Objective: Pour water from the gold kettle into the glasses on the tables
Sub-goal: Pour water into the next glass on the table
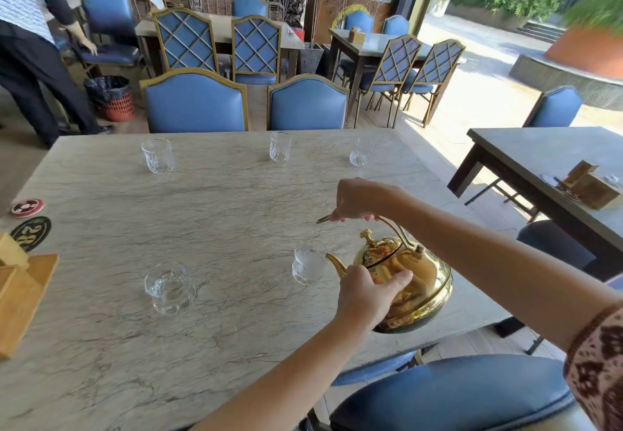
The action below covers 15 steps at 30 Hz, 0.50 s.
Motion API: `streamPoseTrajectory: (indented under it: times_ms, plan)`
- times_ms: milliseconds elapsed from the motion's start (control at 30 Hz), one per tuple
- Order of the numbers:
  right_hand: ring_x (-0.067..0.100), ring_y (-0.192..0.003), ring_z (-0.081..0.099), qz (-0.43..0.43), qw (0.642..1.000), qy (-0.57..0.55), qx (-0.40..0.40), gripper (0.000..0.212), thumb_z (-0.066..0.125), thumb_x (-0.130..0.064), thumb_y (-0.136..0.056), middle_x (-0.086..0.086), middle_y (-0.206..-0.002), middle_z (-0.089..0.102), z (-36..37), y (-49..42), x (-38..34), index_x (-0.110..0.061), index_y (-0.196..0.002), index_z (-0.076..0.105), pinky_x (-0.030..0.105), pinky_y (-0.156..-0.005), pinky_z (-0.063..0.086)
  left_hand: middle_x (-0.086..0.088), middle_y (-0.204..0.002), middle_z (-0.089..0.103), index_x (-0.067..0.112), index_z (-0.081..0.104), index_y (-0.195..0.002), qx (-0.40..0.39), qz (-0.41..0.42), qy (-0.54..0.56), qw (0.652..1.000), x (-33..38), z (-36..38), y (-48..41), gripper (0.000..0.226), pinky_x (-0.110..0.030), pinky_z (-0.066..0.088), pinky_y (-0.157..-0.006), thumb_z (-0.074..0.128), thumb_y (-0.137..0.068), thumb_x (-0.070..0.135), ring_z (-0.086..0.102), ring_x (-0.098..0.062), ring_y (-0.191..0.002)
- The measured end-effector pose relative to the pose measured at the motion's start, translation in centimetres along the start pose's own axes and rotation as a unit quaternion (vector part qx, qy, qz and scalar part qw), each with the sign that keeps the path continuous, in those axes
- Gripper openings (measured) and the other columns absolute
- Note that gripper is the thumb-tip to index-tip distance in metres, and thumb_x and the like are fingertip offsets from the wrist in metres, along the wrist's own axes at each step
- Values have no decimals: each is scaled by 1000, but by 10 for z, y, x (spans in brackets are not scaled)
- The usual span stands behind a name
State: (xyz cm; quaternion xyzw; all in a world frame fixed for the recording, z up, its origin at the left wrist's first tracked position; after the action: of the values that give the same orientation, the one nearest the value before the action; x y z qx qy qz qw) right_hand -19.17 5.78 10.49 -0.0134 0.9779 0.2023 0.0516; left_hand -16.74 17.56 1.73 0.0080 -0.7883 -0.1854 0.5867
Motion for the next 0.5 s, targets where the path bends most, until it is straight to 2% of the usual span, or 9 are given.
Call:
streamPoseTrajectory:
  times_ms: [367,433,500]
  plan:
    - [16,-45,50,10,1000,-13,7,33,64,-30,-91,5,-56,55,1,4,0,2,-97,70,24,-45,46,-10,-115,69,4,65,-116,-10,-13,-11,1000,2,-7,9,61,-30,55,-91,71,-81,54,65,-23,-108]
    - [16,-44,51,15,1000,-20,14,33,64,-30,-91,6,-55,55,1,4,3,3,-97,70,25,-48,49,-8,-113,67,6,64,-111,-19,-21,-16,999,1,-6,10,54,-26,52,-87,70,-82,52,63,-22,-107]
    - [19,-44,52,25,999,-25,16,35,65,-32,-90,8,-56,57,4,4,8,2,-96,71,30,-55,53,-5,-102,64,12,60,-93,-28,-26,-22,999,-3,-3,10,41,-22,51,-80,72,-82,50,62,-20,-98]
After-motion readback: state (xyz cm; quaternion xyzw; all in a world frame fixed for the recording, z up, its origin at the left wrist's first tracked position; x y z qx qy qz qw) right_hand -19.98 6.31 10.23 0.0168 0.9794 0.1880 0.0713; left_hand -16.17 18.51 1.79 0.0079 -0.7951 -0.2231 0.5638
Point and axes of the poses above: each hand's wrist, its own y-axis away from the middle knuckle, its own z-axis out of the palm, x = y × z, the point moved 9 cm from there along -y, towards the middle knuckle
